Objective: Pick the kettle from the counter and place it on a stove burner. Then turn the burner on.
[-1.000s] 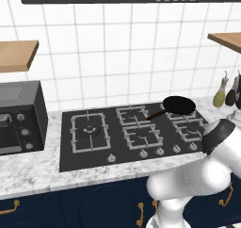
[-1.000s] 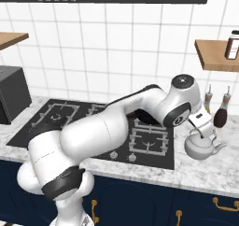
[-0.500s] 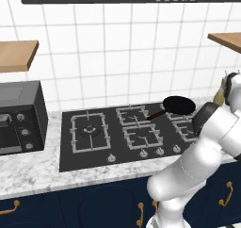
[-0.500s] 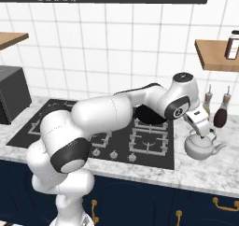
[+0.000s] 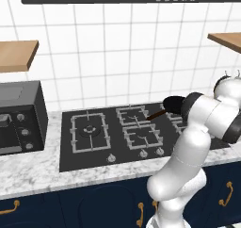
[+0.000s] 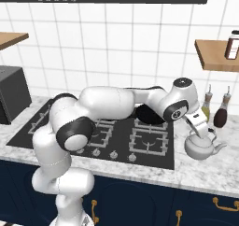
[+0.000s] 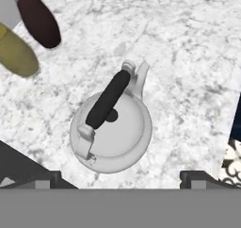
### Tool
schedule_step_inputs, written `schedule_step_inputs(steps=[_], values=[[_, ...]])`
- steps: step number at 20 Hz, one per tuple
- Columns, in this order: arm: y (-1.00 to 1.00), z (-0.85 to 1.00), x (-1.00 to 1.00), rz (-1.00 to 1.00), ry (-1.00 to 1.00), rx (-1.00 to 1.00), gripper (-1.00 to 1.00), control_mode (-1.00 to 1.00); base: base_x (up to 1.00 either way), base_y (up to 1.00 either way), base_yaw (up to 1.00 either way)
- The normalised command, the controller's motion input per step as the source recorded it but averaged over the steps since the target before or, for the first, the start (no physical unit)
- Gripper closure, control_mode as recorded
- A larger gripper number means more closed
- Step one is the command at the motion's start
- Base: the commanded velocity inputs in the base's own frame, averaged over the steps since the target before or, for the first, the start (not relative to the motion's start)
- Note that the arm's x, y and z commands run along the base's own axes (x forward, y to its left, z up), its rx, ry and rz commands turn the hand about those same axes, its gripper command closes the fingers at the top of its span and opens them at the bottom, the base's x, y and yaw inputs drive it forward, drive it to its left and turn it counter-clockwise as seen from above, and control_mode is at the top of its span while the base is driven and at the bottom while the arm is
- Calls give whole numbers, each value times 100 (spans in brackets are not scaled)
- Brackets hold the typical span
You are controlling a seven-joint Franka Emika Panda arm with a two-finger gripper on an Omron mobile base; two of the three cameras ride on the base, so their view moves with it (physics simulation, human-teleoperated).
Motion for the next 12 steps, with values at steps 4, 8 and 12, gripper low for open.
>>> schedule_step_inputs(steps=[4,8,12], values=[[-38,-4,24,0,3,2,-100,-100,0,0,0],[-39,-11,26,0,6,0,-100,-100,0,0,0],[-32,-16,23,0,3,0,-100,-100,0,0,0]])
